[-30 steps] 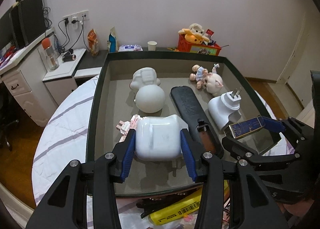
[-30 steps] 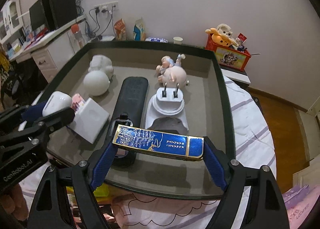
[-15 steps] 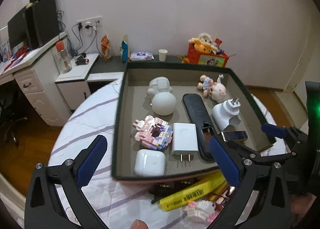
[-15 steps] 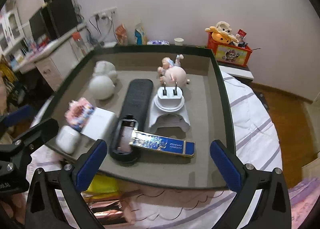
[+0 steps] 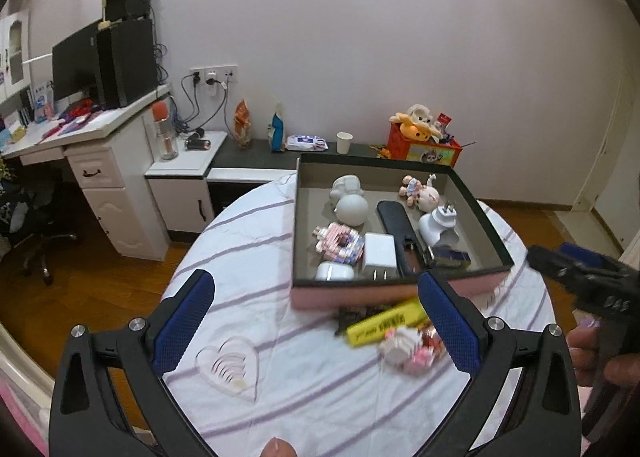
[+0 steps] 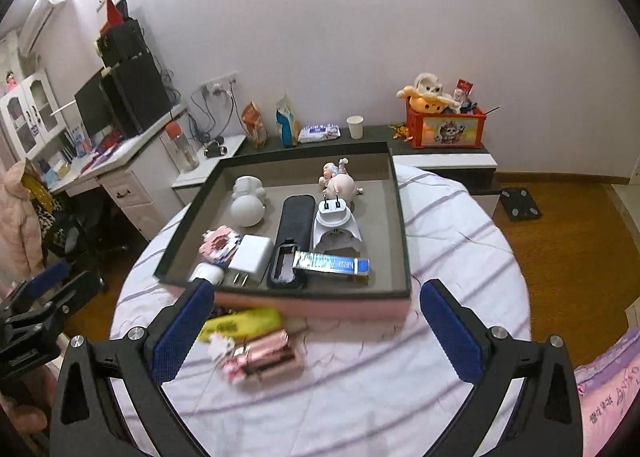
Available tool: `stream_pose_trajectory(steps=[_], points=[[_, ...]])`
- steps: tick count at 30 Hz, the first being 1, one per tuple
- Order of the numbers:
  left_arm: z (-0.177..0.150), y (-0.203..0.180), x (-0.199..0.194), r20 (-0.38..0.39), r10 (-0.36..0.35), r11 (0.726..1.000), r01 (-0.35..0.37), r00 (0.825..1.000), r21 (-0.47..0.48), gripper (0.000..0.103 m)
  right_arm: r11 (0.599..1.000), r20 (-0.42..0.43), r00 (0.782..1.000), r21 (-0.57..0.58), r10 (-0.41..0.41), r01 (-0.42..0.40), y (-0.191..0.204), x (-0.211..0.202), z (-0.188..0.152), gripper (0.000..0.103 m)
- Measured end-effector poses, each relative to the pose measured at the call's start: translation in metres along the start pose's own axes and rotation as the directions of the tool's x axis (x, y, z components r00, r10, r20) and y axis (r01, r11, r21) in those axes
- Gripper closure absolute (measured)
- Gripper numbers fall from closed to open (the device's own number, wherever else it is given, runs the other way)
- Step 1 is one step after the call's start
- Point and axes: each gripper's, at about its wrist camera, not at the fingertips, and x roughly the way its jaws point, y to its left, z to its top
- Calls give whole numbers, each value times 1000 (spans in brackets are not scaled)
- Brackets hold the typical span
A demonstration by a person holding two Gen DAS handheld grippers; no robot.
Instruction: Organize rigid objects
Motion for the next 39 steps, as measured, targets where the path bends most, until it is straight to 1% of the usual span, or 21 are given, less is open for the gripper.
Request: stream_pose_trajectory(steps=[5,12,15,17,19,23,30,39], points=[[-23,1,-18,-10,19,1000,-19,1000,1,0,1000,24,1000,-1,-5,5,3,-34,-25,0],[-62,-7,-37,-42,39,999,-40,998,-18,0,999,-3,999,0,-38,38,4,-54,-59,0],[-79,-12,-48,-52,19,999,-20,998,-34,0,999,-10,999,12,-31,31,6,-60,-73,0],[-86,-15,-53,-55,27,999,-28,998,-24,0,999,-15,999,5,-40,40,8,-63,-81,0],[-91,-17,-58,-58,32,999,-33,998,-21,0,999,-25,999,4,-38,38,9,-65,-88,0],[-93,-13,-67,-53,29,998,-32,998,-46,0,999,-25,999,2,-32,32,13,-72,-95,0],[-91,-8,-82,-20,37,998,-38,999,-56,0,999,-10,999,-19,-30,30,23,-80,-97,0],[-92,-6,-83,-21,40,998,-41,999,-55,0,999,-18,1000,-39,-25,24,28,-75,-98,0]])
